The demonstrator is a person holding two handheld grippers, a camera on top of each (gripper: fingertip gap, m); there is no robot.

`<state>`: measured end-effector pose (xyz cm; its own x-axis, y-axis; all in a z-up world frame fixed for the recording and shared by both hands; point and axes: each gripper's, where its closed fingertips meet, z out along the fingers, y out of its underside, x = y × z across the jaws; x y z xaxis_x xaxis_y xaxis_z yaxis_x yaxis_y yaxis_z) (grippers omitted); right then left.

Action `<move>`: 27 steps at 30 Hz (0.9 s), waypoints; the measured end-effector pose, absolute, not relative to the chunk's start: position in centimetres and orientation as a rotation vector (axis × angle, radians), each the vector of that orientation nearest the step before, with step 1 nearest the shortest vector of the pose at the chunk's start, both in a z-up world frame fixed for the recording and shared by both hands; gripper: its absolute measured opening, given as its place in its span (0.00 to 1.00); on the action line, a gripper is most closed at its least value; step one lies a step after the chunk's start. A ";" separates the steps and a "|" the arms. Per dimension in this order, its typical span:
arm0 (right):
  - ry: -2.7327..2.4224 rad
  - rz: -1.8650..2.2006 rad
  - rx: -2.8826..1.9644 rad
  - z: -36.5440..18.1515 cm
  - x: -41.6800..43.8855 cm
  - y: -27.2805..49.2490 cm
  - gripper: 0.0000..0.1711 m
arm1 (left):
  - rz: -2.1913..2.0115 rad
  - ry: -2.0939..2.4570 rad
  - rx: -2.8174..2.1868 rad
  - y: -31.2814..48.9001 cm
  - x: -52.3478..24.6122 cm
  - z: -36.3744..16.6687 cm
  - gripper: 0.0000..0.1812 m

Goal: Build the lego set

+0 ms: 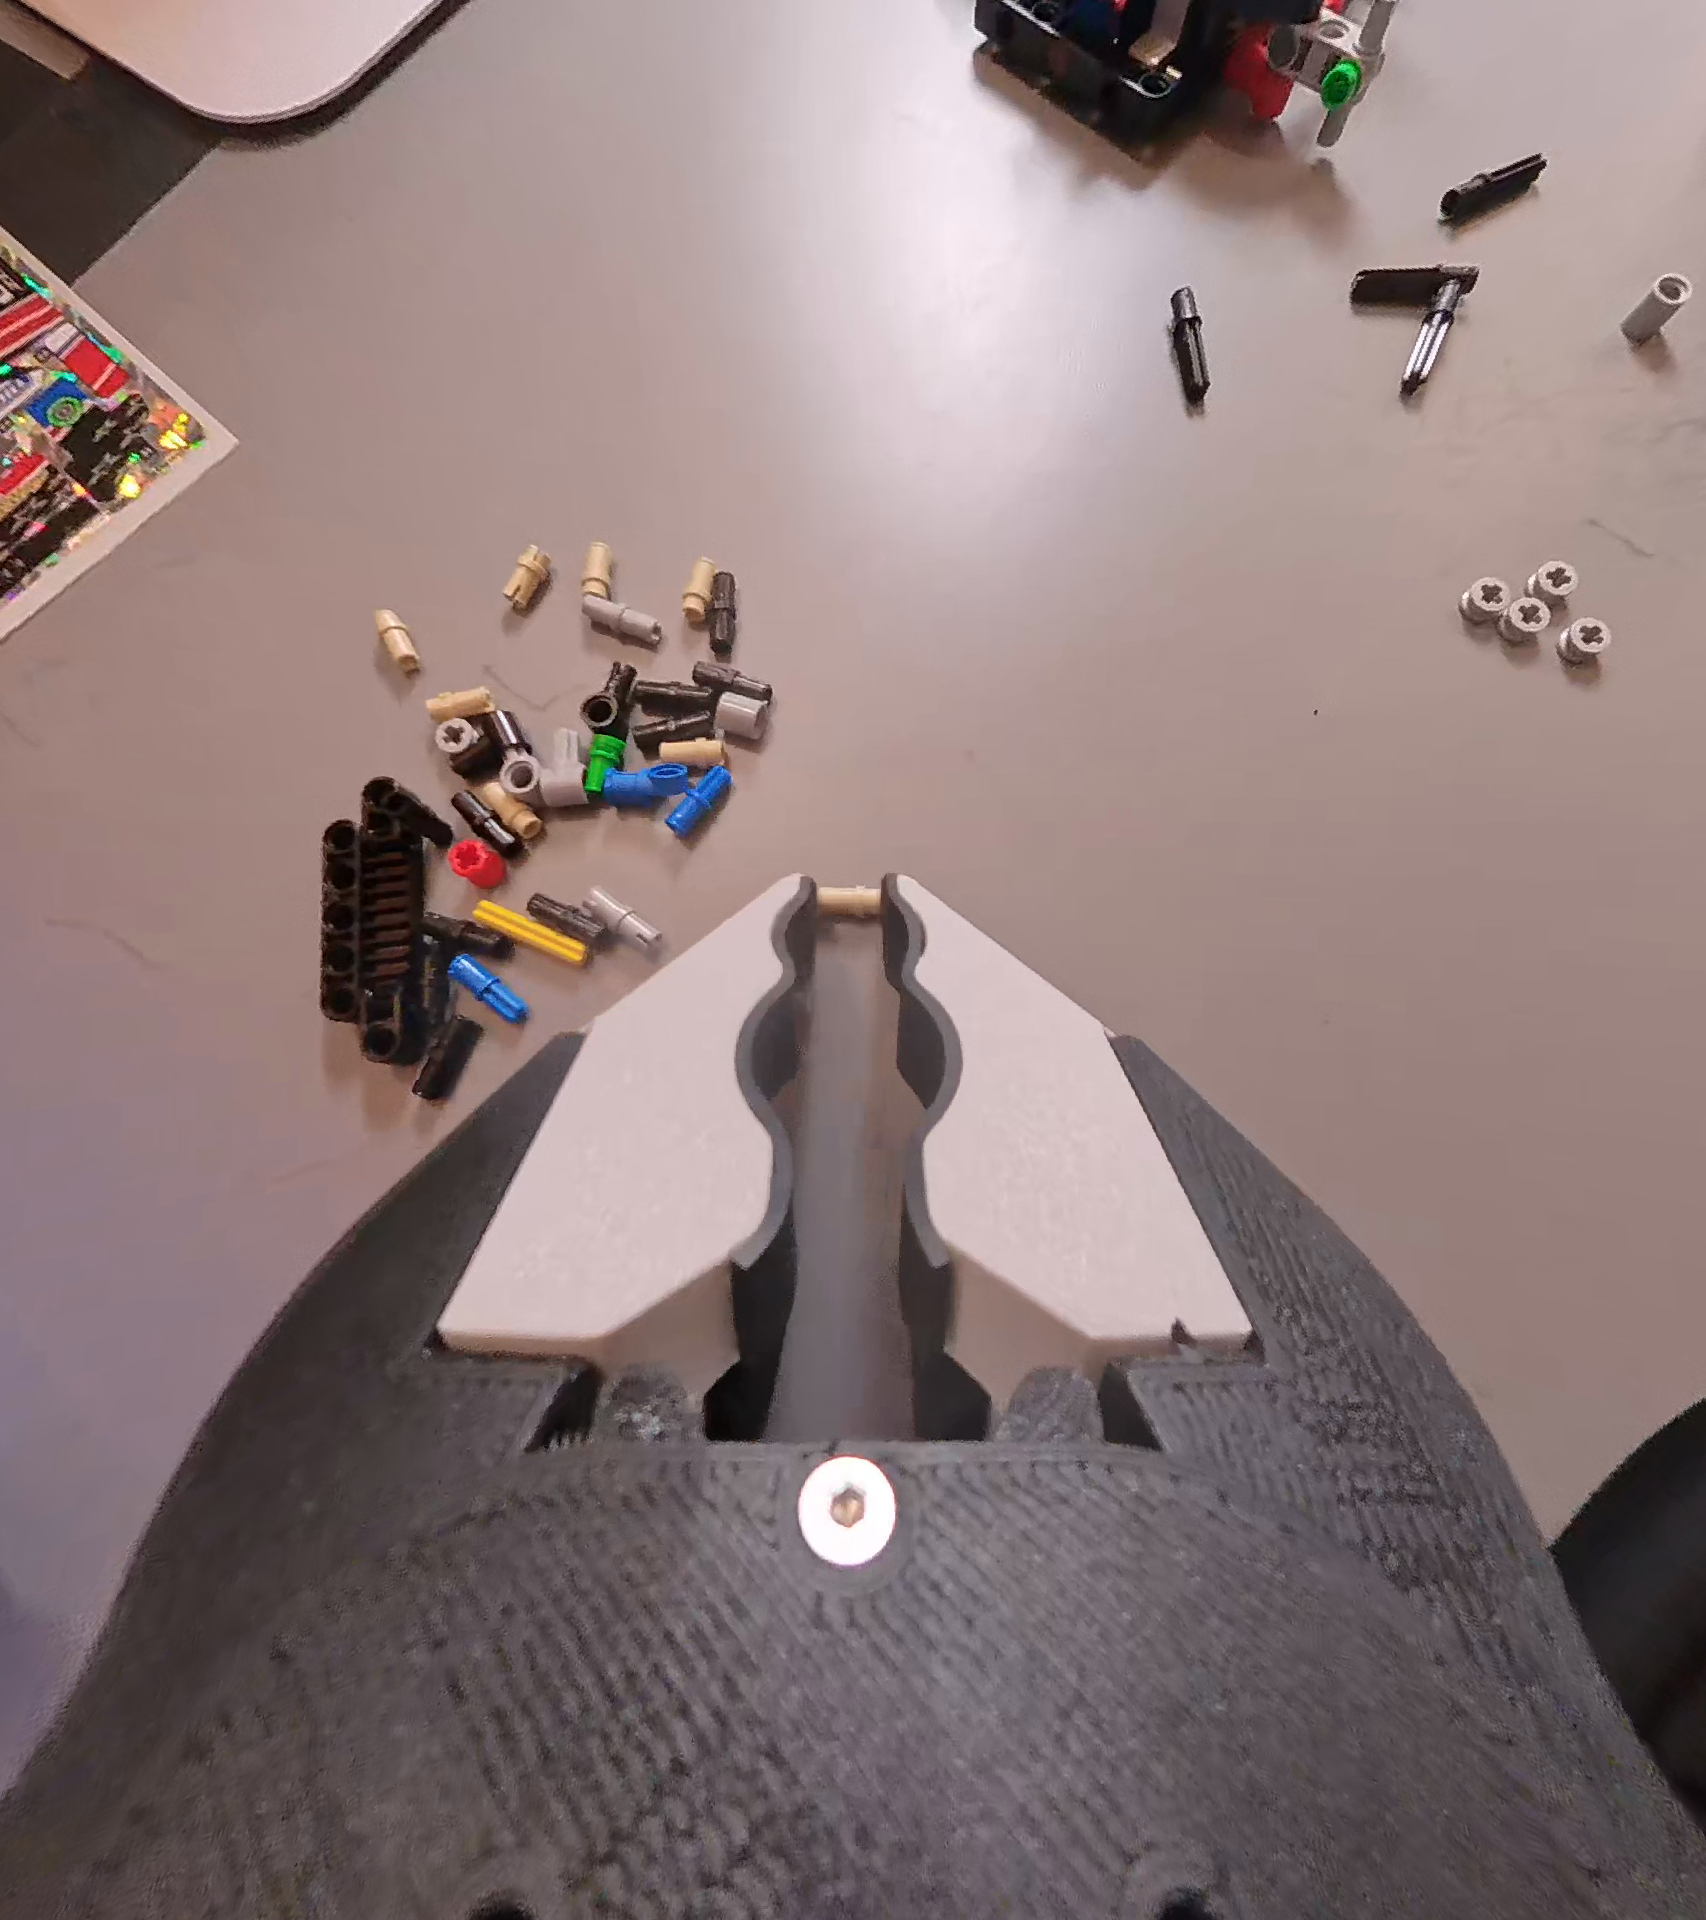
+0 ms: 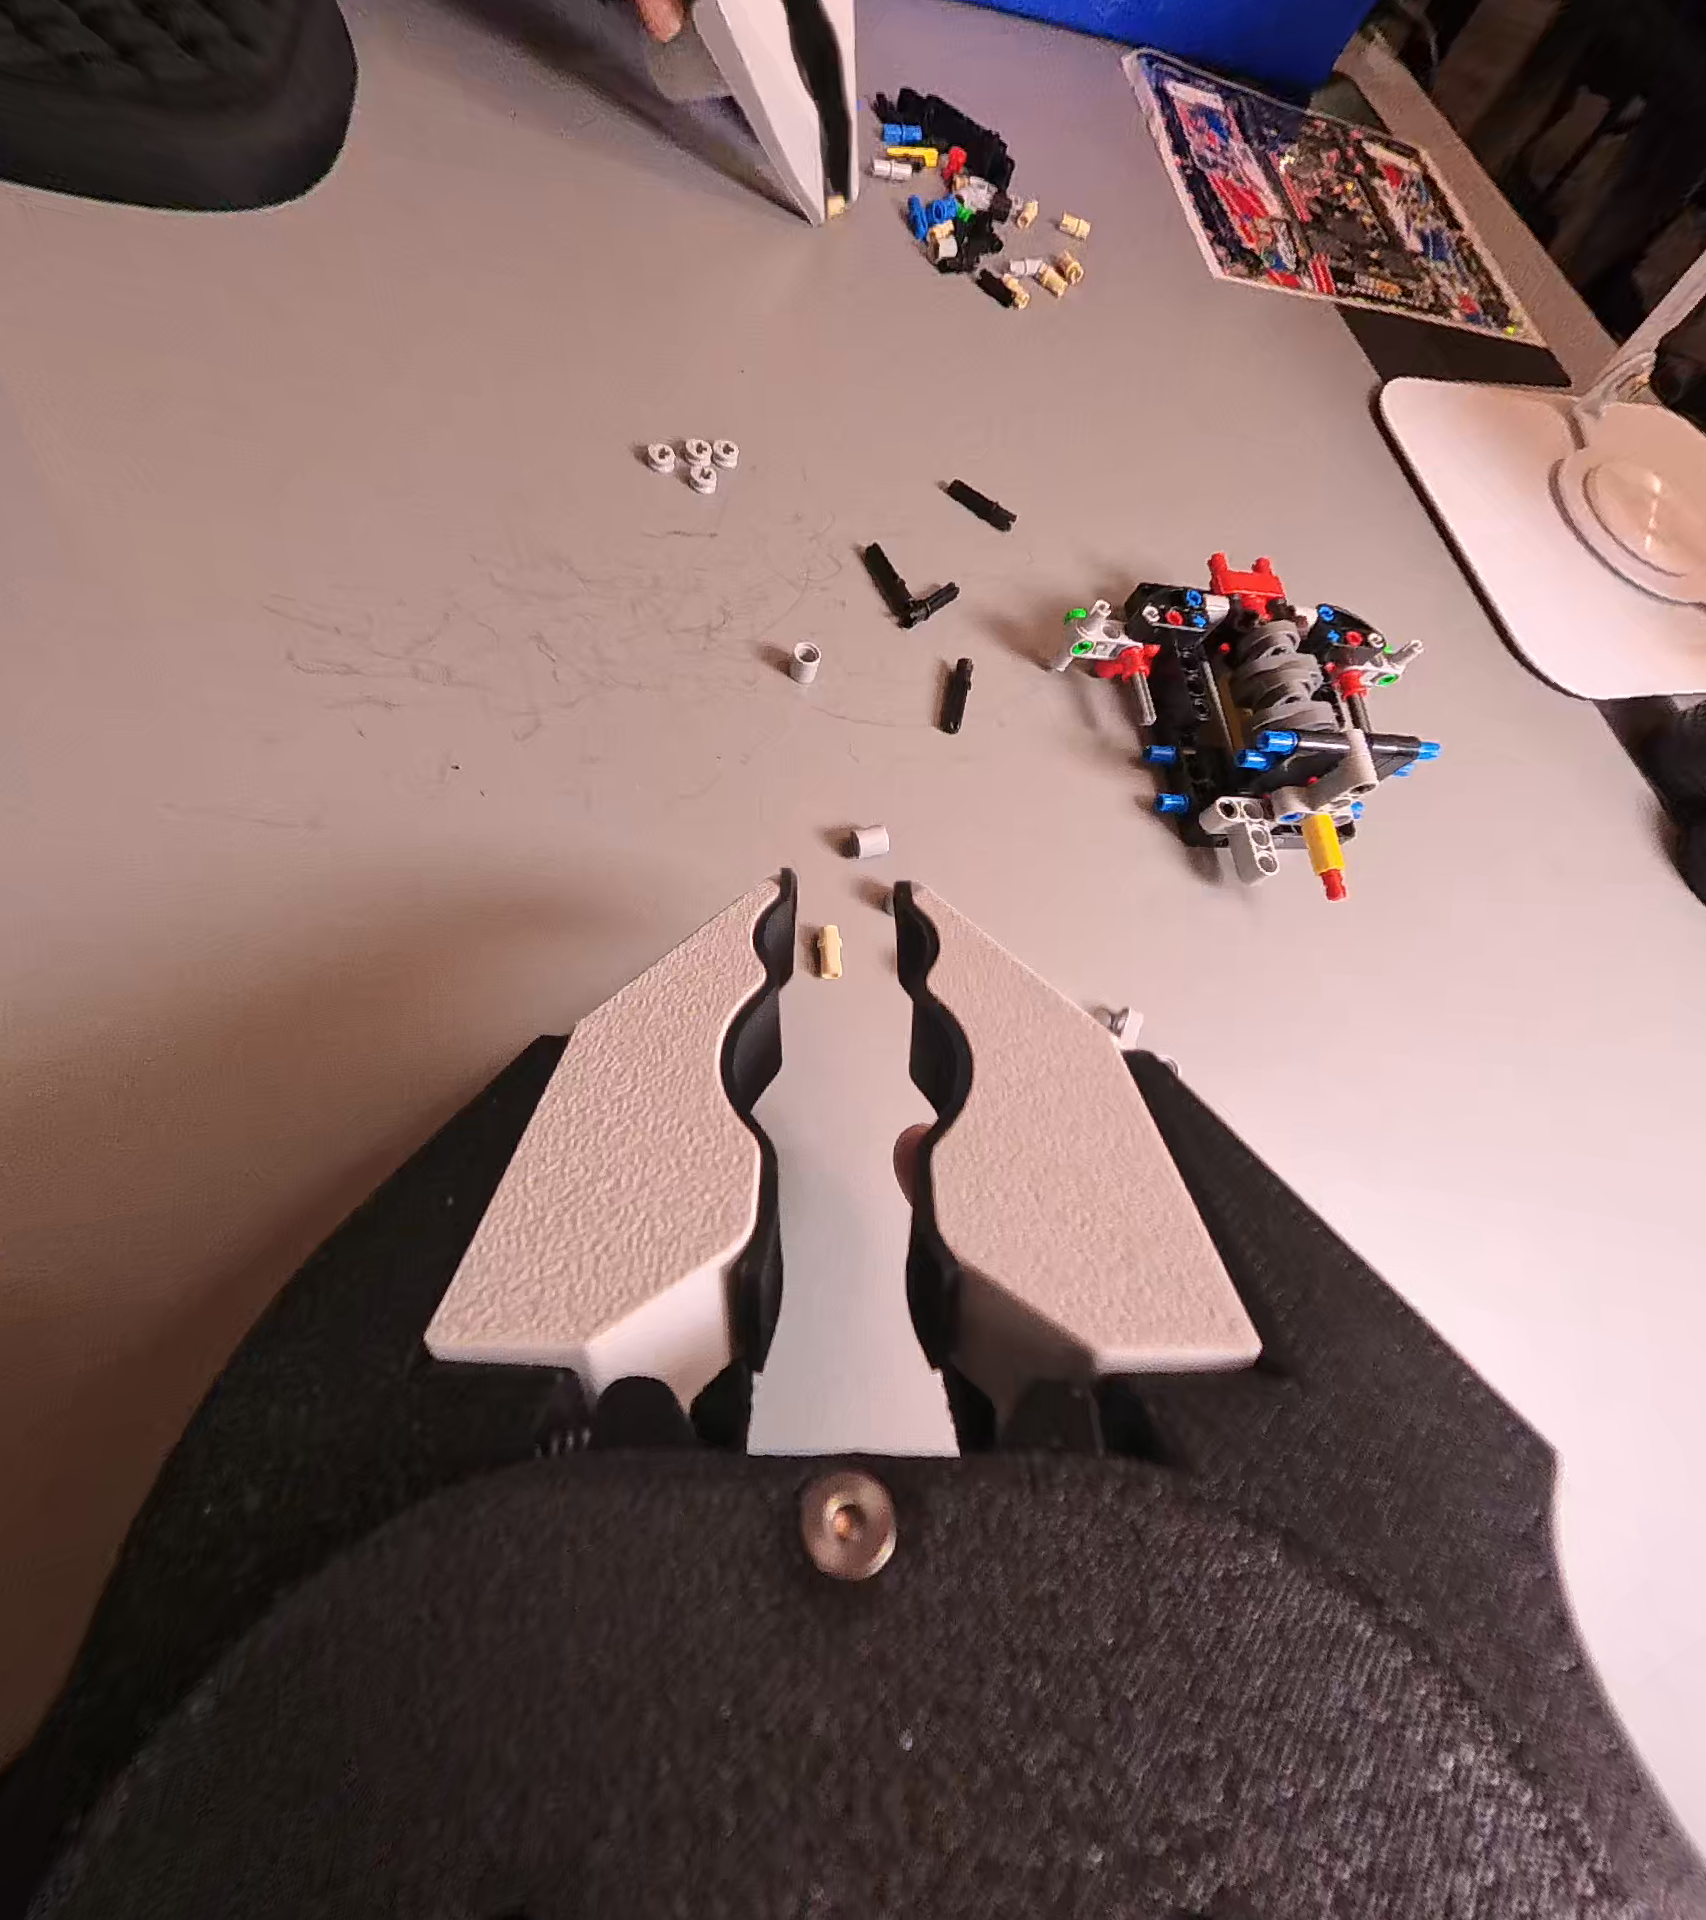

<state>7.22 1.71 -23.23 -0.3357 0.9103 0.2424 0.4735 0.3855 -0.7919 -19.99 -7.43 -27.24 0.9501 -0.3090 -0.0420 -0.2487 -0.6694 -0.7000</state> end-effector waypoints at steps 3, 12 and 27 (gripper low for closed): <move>-1.937 0.830 -1.171 -22.8 7.0 1.5 0.09 | -0.091 0.390 -2.343 -7.4 -19.9 -27.2 0.05; -1.767 0.898 -0.800 -18.8 2.8 -4.2 0.10 | -0.866 0.608 -1.868 -7.3 -3.8 -19.7 0.05; -1.825 0.824 -0.519 -19.2 2.0 -9.2 0.02 | -1.257 0.605 -1.833 -8.6 3.2 -18.9 0.05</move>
